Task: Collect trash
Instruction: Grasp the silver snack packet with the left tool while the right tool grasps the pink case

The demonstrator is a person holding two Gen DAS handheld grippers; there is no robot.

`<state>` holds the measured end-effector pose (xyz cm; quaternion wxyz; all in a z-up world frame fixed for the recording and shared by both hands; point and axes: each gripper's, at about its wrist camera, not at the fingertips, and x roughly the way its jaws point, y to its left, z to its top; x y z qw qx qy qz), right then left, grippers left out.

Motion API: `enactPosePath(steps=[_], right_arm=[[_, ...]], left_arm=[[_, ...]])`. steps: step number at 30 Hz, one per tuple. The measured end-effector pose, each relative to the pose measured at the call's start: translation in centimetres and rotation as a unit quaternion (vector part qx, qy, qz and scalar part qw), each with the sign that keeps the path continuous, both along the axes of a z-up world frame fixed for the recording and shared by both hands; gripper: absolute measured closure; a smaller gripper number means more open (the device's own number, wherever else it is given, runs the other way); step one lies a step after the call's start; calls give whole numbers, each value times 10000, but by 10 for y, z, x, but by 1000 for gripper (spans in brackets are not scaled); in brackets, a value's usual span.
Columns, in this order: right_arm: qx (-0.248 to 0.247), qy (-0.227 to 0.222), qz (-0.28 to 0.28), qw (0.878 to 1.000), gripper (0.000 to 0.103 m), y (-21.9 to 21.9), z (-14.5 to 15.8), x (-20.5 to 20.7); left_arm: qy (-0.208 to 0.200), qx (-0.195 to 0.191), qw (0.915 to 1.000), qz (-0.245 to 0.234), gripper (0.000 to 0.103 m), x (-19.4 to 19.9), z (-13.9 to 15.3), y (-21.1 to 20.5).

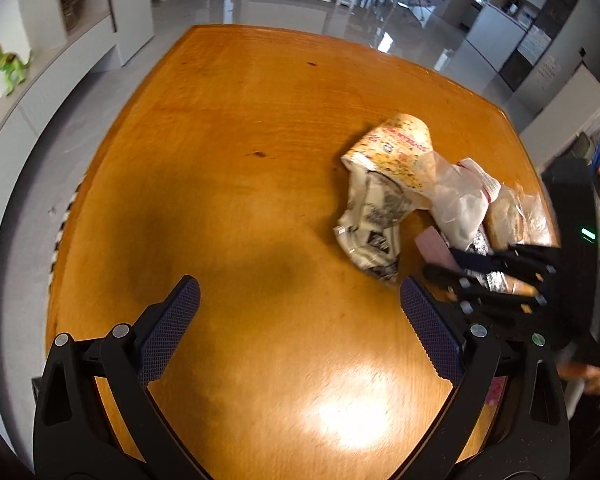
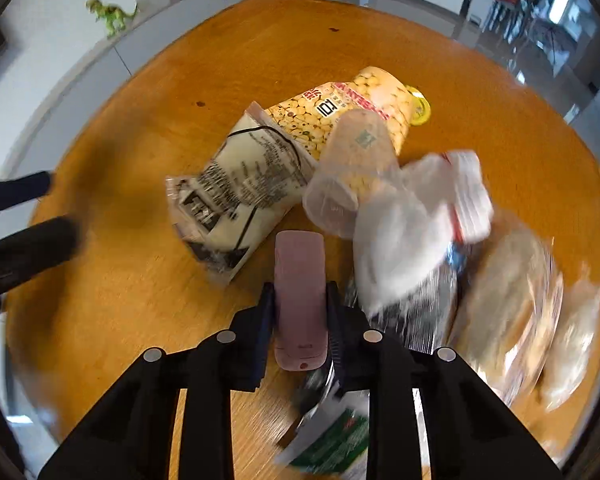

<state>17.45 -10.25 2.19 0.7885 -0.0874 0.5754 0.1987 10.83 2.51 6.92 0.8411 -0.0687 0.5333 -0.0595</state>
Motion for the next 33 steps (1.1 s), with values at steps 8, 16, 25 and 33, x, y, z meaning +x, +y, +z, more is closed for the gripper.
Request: enactPosePath(steps=[8,16,25,33], right_arm=[[743,-53,-311,9967,76,-59,32,-54],[947,-172,-433,9944,76,-66,53,-66],[1214,-186,-560,9908,76,-57,53,-85],[1494,-182,-487,9874,76,-36,58,-124]], left_arm=[[490,393,9958,-661,6,51,-34,-61],[549,169,9972,-484,57,64,-49,-70],[351,-742,9961,-328,70,28,-45,-39],[25,-986,9946,-315,71,-39,-25,-7]])
